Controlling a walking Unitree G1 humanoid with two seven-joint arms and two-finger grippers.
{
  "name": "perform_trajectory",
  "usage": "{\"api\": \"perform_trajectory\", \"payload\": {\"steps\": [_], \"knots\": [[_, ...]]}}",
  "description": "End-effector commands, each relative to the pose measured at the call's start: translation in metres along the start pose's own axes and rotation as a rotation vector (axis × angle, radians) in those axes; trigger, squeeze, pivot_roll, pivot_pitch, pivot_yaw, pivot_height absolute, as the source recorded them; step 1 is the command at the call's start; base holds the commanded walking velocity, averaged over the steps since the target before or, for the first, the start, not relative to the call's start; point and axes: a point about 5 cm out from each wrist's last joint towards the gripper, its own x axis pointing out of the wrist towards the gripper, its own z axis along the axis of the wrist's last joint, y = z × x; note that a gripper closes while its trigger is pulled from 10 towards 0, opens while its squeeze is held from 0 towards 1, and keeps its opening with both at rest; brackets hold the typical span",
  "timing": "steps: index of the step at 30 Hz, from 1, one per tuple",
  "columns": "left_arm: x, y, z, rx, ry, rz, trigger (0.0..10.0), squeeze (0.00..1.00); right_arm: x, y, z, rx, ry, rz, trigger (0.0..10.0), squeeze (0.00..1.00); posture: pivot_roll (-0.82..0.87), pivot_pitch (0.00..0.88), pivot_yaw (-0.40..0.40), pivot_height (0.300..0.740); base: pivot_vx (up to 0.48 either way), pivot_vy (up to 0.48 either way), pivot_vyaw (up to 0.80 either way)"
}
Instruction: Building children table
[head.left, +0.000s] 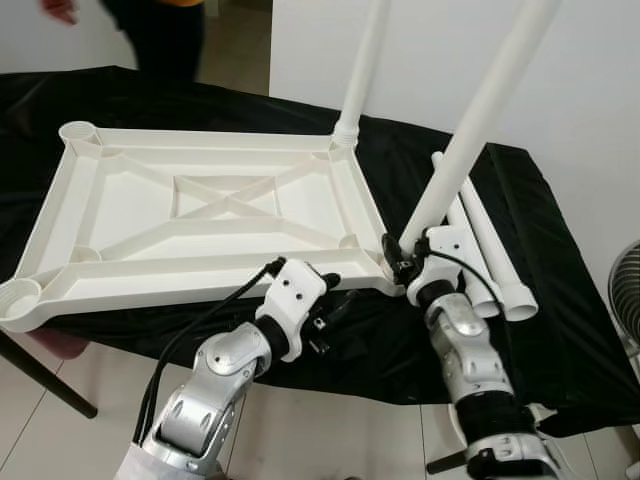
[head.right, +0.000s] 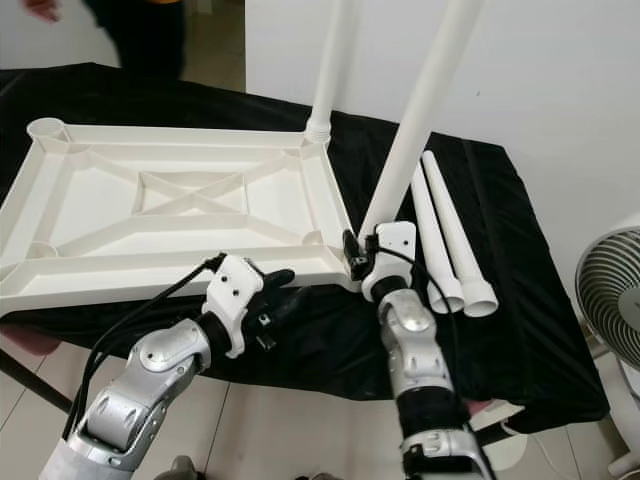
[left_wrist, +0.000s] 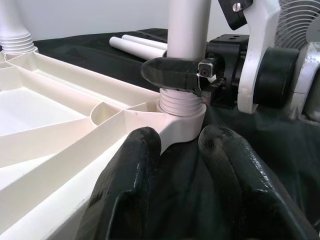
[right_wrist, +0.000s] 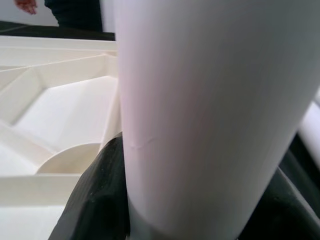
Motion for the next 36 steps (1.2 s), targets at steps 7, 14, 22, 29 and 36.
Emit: {"api": "perform_trajectory", "payload": {"steps": [7,14,22,29,36], "knots": [[0.002,-0.002,0.001,-0.002,0.003,-0.012,10.0,0.00,-0.016,0.006,-0.017,-0.021,0.101,-0.182,0.0,0.00,0.16,0.080,-0.112,0.740,0.000,0.000,0.00],[0.002,-0.003,0.001,-0.006,0.002,-0.012,10.0,0.00,-0.012,0.008,-0.009,0.010,0.077,-0.138,10.0,0.00,0.15,0.082,-0.113,0.740,0.000,0.000,0.00],[0.002,-0.002,0.001,-0.005,0.002,-0.011,10.0,0.00,-0.008,0.005,0.000,0.025,0.028,-0.062,10.0,0.53,0.15,0.080,-0.113,0.740,0.000,0.000,0.00],[0.002,-0.002,0.001,-0.007,0.001,-0.010,10.0,0.00,-0.005,-0.003,0.012,0.057,-0.011,0.178,10.0,1.00,0.15,0.079,-0.112,0.740,0.000,0.000,0.00],[0.003,-0.003,0.001,-0.008,-0.001,-0.014,10.0,0.00,0.000,-0.016,0.014,-0.022,0.030,0.462,10.0,0.00,0.15,0.071,-0.112,0.740,0.000,0.000,0.00]]}}
